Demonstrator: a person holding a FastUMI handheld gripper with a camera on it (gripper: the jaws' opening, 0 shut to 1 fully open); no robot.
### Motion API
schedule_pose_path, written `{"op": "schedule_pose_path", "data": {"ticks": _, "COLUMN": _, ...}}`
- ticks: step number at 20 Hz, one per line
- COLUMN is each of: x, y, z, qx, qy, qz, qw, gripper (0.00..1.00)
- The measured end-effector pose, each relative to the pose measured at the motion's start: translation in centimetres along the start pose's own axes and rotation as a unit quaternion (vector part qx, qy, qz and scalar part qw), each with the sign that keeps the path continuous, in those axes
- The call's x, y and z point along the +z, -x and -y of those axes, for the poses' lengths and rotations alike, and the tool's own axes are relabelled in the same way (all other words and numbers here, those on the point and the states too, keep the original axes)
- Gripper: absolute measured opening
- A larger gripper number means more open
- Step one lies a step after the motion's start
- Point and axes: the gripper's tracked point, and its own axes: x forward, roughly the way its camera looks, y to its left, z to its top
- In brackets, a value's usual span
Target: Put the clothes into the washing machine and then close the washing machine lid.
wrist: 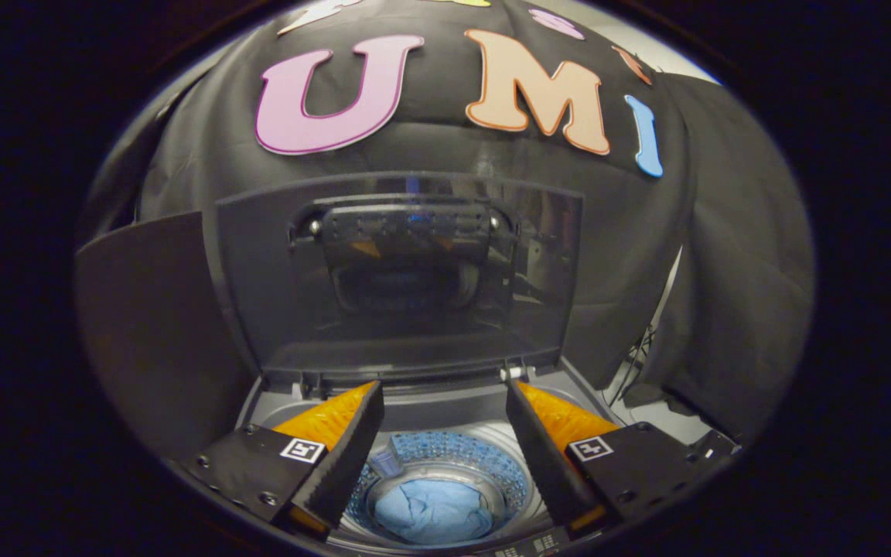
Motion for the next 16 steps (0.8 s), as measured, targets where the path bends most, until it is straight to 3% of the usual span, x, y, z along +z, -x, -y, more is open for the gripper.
{"op": "schedule_pose_path", "data": {"ticks": 7, "x": 13.6, "y": 0.3, "z": -1.8, "qx": 0.024, "qy": 0.023, "qz": 0.082, "qw": 0.996, "gripper": 0.98}}
{"op": "schedule_pose_path", "data": {"ticks": 16, "x": 26.9, "y": -1.3, "z": -2.1, "qx": -0.006, "qy": 0.025, "qz": 0.203, "qw": 0.979, "gripper": 1.0}}
